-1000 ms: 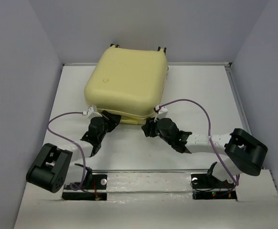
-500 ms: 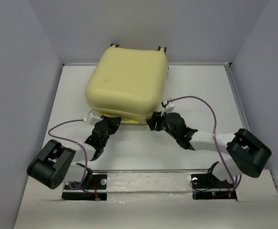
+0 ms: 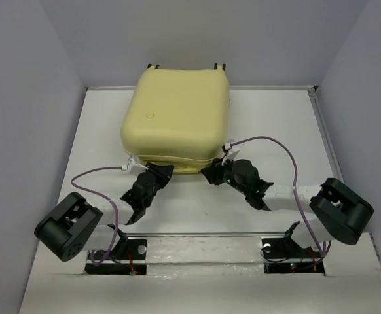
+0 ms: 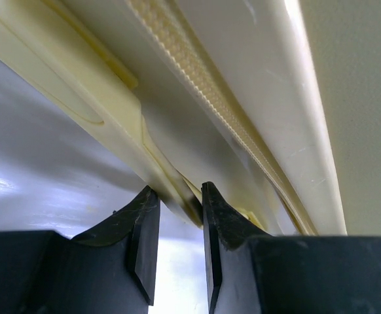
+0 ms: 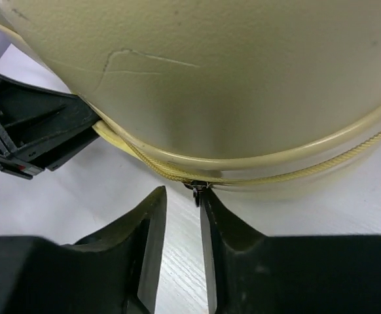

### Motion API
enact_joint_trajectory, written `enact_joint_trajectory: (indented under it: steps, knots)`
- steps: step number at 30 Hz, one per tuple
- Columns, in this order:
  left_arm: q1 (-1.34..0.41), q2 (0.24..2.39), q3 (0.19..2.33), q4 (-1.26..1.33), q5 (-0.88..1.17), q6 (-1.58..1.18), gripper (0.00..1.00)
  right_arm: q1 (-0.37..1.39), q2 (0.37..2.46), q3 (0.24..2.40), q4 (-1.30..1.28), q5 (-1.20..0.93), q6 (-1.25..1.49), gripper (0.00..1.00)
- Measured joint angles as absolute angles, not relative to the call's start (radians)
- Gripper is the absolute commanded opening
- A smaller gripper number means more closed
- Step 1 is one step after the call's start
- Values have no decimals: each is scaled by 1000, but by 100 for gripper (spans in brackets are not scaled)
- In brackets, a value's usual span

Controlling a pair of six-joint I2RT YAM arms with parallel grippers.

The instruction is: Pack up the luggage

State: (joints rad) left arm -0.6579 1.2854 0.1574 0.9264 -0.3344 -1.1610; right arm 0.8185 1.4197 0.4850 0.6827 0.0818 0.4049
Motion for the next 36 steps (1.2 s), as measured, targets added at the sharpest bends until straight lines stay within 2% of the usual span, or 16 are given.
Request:
enact_joint_trajectory:
  steps: [3,10,12,15,18,23,24,25,26,28,30,32,34,36]
  knots:
    - [-667,1285,157,926,-343,-1161,6,818,1415,469,712,102,403,7]
    - [-691,1308,170,935,-363,-1156,6,863,1401,482,650,175,402,7]
    - [-701,1332,190,938,-381,-1145,6,910,1408,552,529,248,388,7]
    - [-714,1374,224,944,-384,-1122,6,1040,1501,779,302,342,345,7]
    - [-720,1402,236,964,-380,-1111,6,1095,1590,951,134,393,305,7]
    - [-739,1434,236,1020,-361,-1117,6,1142,1590,1023,85,386,287,7]
    - [-746,1439,236,1024,-353,-1119,9,1165,1583,1023,78,402,272,7]
    - [-752,1440,236,1026,-348,-1119,19,1178,1568,1011,77,416,270,24]
    - [-756,1439,235,1026,-344,-1119,45,1182,1548,991,83,414,279,40]
    - [-760,1434,235,1019,-342,-1114,70,1187,1491,944,87,388,307,68]
    - [-764,1384,233,972,-323,-1068,87,1192,1411,880,73,354,322,75]
    - [-789,1281,229,904,-284,-1016,90,1189,1326,836,24,336,333,72]
    - [-812,1118,229,794,-267,-962,91,1149,1230,816,-36,336,334,49]
    - [-820,973,237,701,-273,-921,91,1092,1141,812,-65,340,331,21]
